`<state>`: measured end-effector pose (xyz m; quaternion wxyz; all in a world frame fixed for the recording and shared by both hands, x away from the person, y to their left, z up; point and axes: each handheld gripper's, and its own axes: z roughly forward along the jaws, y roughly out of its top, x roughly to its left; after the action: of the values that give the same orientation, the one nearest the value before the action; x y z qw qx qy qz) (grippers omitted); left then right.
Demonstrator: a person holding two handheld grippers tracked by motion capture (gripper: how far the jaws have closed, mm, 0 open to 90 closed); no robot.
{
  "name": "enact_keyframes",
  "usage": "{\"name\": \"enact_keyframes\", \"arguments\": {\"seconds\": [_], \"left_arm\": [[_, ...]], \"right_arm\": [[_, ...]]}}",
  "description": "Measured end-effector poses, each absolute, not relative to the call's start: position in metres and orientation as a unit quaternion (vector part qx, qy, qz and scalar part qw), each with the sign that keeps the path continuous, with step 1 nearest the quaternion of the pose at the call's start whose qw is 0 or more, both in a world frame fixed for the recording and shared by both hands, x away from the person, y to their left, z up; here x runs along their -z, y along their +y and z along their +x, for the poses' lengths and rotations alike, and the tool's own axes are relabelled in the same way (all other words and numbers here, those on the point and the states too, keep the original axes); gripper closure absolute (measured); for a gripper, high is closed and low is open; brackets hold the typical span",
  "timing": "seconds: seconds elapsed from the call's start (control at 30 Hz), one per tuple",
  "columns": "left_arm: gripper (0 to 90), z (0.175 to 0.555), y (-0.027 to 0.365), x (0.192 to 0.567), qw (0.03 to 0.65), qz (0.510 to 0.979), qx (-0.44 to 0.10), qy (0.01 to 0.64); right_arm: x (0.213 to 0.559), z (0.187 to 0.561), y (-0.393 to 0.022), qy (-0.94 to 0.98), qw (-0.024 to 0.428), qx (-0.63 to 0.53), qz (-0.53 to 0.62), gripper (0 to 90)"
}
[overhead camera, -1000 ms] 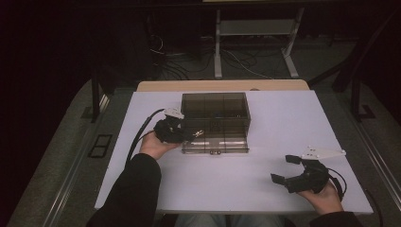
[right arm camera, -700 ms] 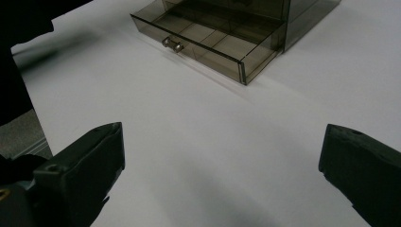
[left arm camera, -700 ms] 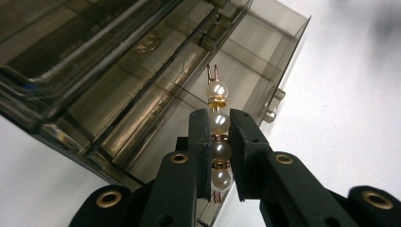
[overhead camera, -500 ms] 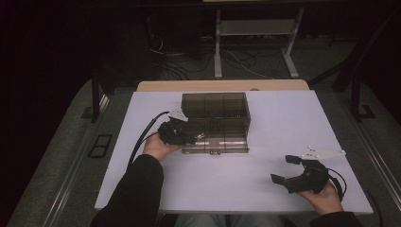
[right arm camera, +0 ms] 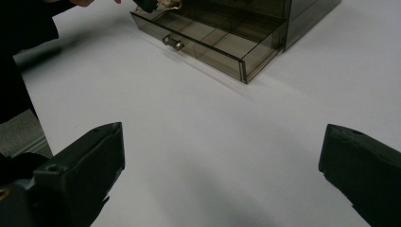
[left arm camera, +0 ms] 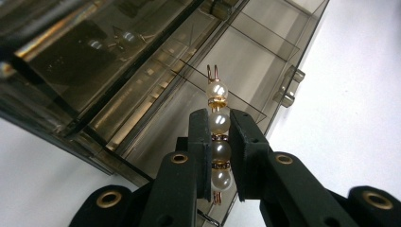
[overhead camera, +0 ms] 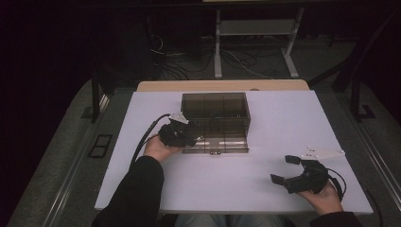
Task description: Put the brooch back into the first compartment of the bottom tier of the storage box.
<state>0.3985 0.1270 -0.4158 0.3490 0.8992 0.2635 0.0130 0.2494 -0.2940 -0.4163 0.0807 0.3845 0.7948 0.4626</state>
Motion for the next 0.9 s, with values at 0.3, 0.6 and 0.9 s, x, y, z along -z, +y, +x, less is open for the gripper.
{"name": "enact_keyframes", "arguments": {"seconds": [0.3, 0.6, 0.9], "left_arm": [[78.7, 0.400, 0.123, 0.422, 0.342, 0.901, -0.012, 0.268], [78.5, 0.402, 0.122, 0.428, 0.332, 0.902, -0.014, 0.275], [78.1, 0.403, 0.121, 0.429, 0.330, 0.903, -0.013, 0.276]], "right_arm": [[0.416, 0.249, -0.294, 0.795, 0.080, -0.463, 0.384, 0.7], [0.416, 0.249, -0.293, 0.795, 0.078, -0.462, 0.386, 0.7], [0.416, 0.249, -0.293, 0.795, 0.077, -0.462, 0.386, 0.7]]}}
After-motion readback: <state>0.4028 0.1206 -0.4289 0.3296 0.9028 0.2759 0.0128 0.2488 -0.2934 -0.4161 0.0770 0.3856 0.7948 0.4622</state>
